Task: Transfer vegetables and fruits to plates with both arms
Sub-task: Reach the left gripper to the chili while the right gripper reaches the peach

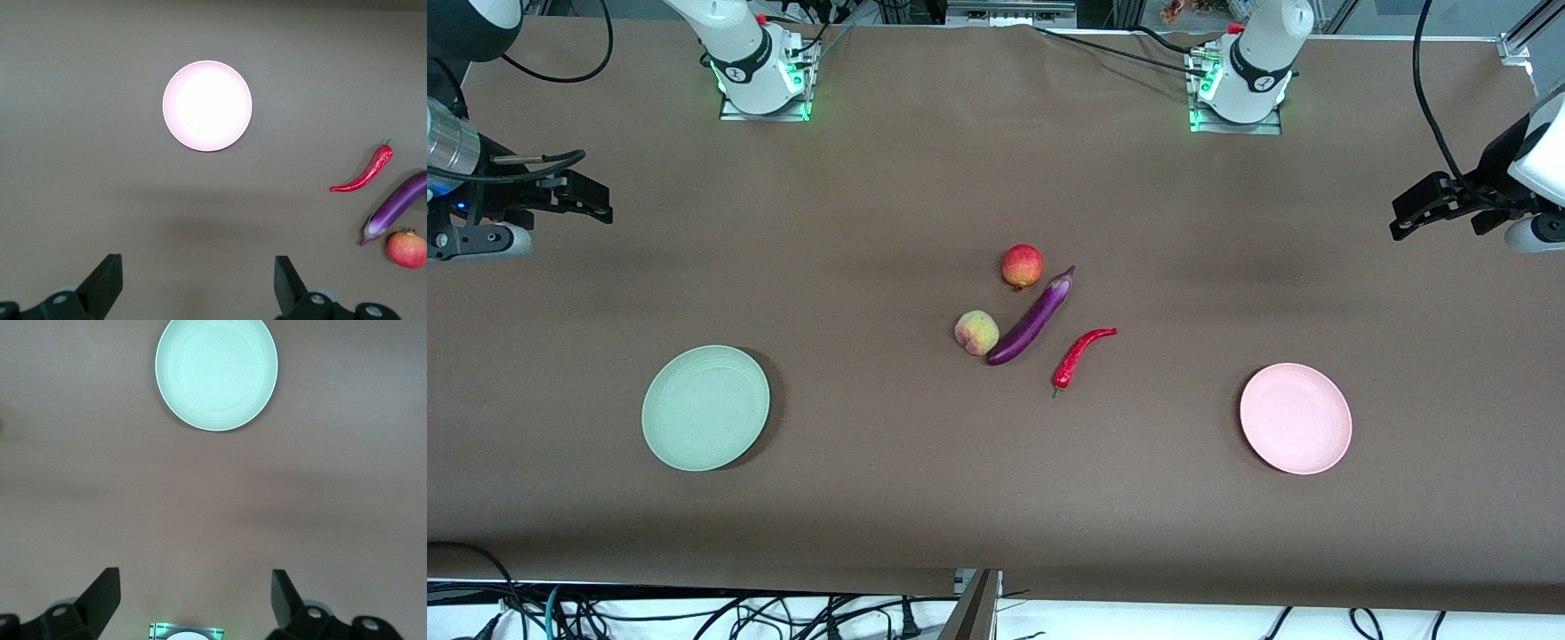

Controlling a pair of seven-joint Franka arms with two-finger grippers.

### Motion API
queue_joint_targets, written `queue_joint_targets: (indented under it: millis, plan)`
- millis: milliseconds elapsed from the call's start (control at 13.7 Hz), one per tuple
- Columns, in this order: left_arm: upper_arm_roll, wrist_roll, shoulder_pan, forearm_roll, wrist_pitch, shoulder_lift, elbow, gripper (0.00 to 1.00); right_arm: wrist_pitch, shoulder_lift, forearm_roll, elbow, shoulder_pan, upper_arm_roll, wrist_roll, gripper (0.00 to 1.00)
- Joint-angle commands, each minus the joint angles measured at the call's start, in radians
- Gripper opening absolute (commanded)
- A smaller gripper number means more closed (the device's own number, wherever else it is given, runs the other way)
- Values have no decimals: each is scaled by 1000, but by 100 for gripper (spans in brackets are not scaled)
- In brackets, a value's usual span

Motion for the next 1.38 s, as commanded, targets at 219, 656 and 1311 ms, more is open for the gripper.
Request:
queue_joint_targets:
  millis: [219, 656, 1311]
  plan:
    - [-1, 22, 8, -23, 16, -12, -15, 100, -9, 14, -1, 28, -2, 5, -17, 100]
    - [-1, 11, 5, -23, 5, 17, -1, 100, -15, 71, 1, 28, 66, 7, -7, 100]
    - [-4, 26, -10, -26, -138, 104, -6, 100, -6, 113, -4, 25, 202, 7, 103, 100]
